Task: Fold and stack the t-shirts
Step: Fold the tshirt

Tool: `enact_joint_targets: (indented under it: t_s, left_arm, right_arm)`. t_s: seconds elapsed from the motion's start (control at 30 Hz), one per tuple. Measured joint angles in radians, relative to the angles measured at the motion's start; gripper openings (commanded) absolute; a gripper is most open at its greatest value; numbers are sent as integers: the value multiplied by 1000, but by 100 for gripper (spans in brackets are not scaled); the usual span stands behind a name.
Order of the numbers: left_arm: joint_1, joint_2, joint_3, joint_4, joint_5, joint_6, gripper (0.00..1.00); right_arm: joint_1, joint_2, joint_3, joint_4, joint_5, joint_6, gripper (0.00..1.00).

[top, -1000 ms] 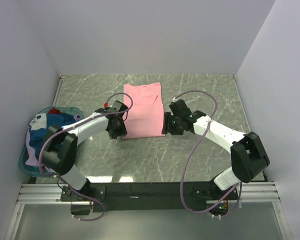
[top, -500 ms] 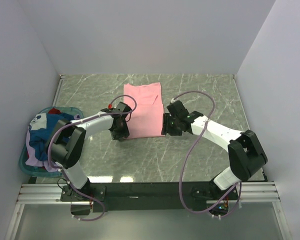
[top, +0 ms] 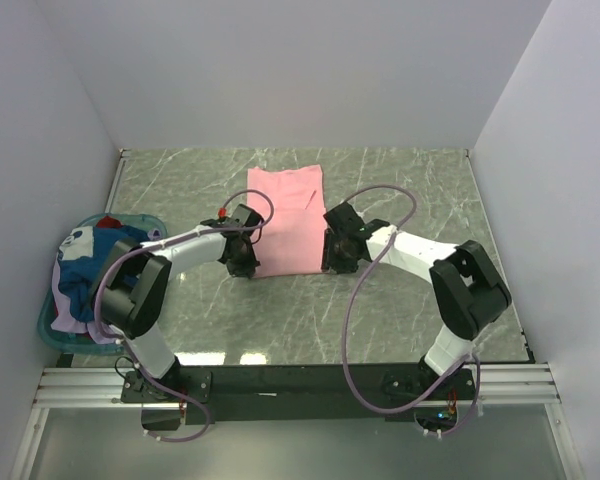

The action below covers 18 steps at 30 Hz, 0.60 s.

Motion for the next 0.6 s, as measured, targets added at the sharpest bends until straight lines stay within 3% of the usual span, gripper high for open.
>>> enact_joint_targets:
  t_s: [0.33,0.6]
  left_arm:
    - [-2,-45,-56,37,28,-3,1]
    - [-2,-47,-56,33,41,-4,1]
  right_arm:
    - [0,107,83,3,2,50,38]
    - [0,149,105,-10,41,69,37]
